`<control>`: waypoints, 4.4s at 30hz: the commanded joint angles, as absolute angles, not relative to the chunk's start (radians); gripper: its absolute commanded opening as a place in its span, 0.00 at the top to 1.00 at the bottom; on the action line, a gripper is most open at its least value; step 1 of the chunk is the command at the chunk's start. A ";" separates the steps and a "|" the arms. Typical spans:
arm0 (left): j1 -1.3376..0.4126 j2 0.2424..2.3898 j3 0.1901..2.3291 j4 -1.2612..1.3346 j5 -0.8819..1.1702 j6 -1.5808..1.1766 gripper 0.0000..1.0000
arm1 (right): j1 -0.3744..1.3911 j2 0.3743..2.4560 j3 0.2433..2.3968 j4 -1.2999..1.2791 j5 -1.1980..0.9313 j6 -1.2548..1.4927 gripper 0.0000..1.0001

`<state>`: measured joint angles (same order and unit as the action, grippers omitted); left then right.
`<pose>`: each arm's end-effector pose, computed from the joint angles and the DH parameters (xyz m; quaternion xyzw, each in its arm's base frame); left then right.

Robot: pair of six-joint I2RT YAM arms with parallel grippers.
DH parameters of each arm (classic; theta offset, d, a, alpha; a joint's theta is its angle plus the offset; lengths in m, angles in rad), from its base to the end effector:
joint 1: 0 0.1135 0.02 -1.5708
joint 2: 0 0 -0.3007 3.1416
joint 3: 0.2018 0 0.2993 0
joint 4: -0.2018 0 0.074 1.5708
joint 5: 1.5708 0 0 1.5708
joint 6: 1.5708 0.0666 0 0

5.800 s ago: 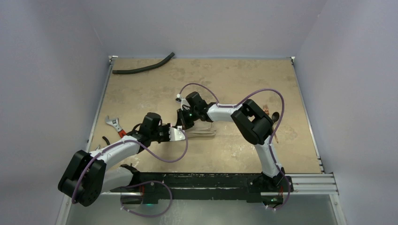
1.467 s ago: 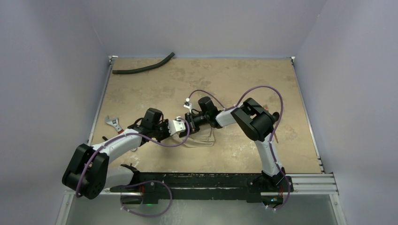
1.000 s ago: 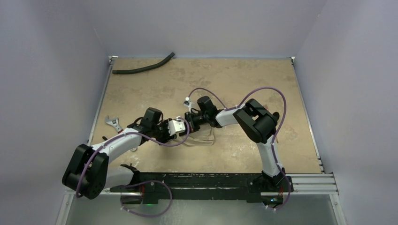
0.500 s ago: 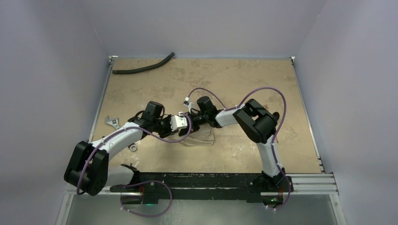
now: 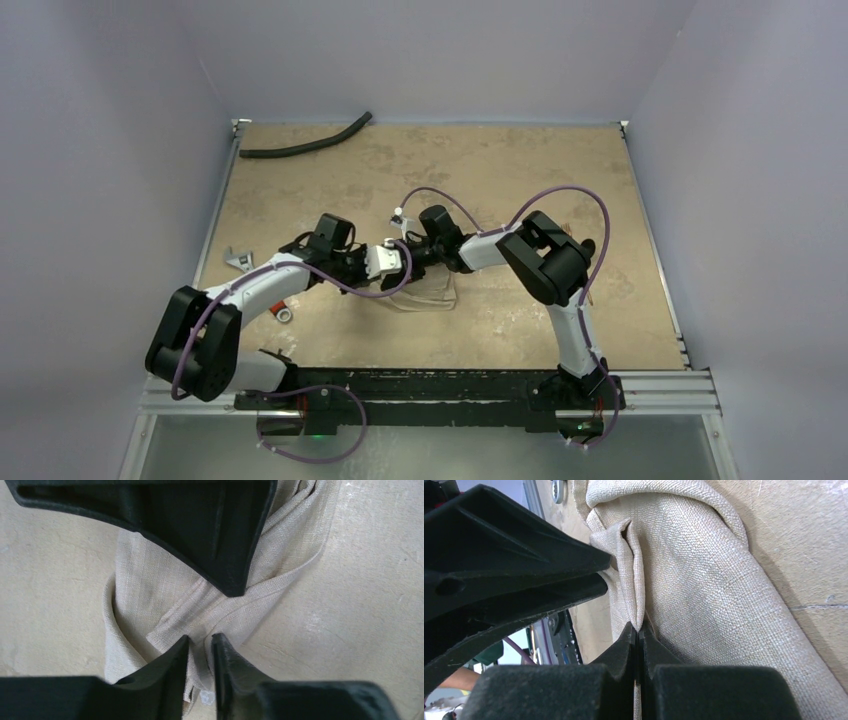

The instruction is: Fold the napkin into a case and place the utensils inside

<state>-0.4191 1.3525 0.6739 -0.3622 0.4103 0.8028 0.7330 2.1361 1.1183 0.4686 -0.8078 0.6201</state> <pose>0.2533 -0.1419 0.1532 0.5857 0.7433 -0.1441 0.2892 0.3308 0.3626 0.0868 -0.2371 0.7900 0.5488 0.1359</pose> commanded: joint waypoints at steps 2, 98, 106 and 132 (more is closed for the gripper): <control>-0.411 1.362 0.723 -0.364 0.422 0.790 0.94 | 0.742 2.119 1.117 0.458 -0.808 0.583 0.97; -0.500 1.330 0.808 -0.595 0.388 1.032 1.00 | 0.741 2.095 1.103 0.476 -0.833 0.604 0.76; -0.500 1.359 0.767 -0.450 0.282 0.994 1.00 | 0.742 2.082 1.103 0.494 -0.849 0.608 0.66; -0.445 1.353 0.709 -0.384 0.290 0.837 1.00 | 0.732 2.056 1.124 0.592 -0.832 0.709 0.49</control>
